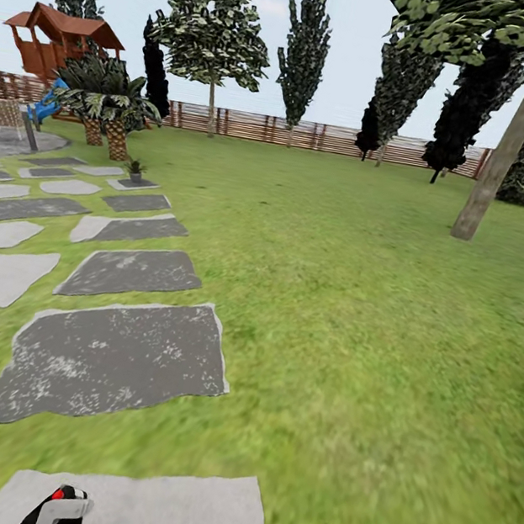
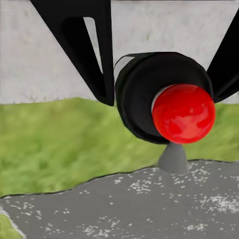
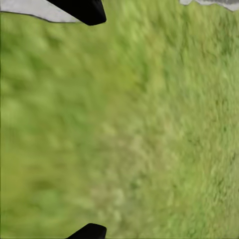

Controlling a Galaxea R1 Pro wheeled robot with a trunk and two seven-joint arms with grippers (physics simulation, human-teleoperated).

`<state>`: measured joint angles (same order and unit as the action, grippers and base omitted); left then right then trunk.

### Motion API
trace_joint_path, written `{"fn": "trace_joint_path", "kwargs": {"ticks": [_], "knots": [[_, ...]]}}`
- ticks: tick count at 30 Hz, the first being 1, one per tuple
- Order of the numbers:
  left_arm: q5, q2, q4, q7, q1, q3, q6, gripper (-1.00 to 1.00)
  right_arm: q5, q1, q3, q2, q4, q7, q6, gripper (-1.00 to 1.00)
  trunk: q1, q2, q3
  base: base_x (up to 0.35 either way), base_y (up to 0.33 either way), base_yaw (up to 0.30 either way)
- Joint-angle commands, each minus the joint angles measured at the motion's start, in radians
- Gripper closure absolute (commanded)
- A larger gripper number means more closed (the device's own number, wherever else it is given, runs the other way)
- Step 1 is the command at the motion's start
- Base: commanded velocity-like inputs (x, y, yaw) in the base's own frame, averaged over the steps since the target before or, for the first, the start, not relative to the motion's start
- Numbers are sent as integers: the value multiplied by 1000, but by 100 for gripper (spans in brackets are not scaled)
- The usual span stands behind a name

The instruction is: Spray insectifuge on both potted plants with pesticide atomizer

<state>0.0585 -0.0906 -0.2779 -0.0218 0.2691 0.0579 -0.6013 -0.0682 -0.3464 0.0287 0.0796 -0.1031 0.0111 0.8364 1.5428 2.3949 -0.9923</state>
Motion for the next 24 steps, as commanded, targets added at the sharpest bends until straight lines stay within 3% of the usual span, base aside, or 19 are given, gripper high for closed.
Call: {"fn": "trace_joint_path", "kwargs": {"ticks": [1, 13, 24], "knots": [[6, 0, 1, 0, 1, -1, -3, 100, -7, 0, 3, 0, 0, 1, 3, -100, -4, -7, 2, 0, 0, 279], [7, 0, 0, 0, 0, -1, -3, 100, -7, 0, 3, 0, 0, 1, 3, -100, -8, -14, -1, 19, 0, 279], [7, 0, 1, 0, -1, -1, -3, 100, -7, 0, 3, 0, 2, 0, 3, -100, -8, -14, -4, 305, 0, 279]]}}
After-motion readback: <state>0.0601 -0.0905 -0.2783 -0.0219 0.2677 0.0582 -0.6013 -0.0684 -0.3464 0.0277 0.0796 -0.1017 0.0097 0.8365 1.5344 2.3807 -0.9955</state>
